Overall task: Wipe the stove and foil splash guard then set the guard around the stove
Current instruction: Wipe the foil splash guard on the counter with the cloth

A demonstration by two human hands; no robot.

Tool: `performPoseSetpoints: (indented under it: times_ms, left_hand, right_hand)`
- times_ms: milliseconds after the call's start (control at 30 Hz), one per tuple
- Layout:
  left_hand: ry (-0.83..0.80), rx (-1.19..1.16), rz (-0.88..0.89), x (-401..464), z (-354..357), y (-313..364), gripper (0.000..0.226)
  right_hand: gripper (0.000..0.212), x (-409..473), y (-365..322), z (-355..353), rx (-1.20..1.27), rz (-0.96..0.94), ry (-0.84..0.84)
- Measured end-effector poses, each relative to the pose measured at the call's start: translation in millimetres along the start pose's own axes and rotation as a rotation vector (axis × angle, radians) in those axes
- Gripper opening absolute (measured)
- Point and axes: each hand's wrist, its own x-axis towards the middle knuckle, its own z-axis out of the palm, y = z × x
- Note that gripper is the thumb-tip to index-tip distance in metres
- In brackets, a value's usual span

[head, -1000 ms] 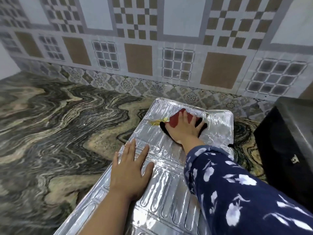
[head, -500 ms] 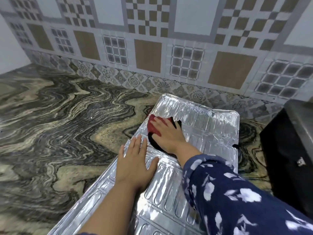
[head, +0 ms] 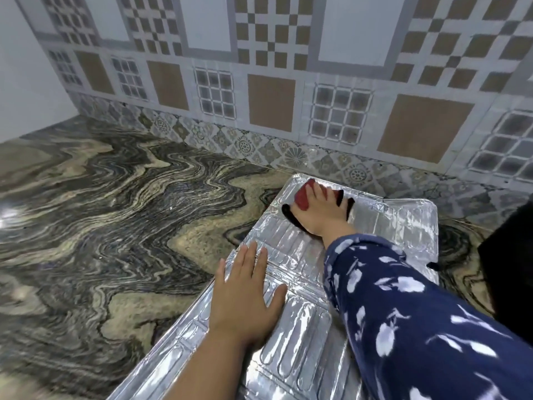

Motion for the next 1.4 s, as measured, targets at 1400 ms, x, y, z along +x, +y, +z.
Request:
performPoseSetpoints:
  times_ms: [1400]
  left_hand:
    - [-0.102, -0.511, -0.022, -31.6, -40.9, 55.3, 0.028]
  right_hand:
    - [0.020, -172.8, 28.8, -49.2, 0.487, -0.153, 0.079]
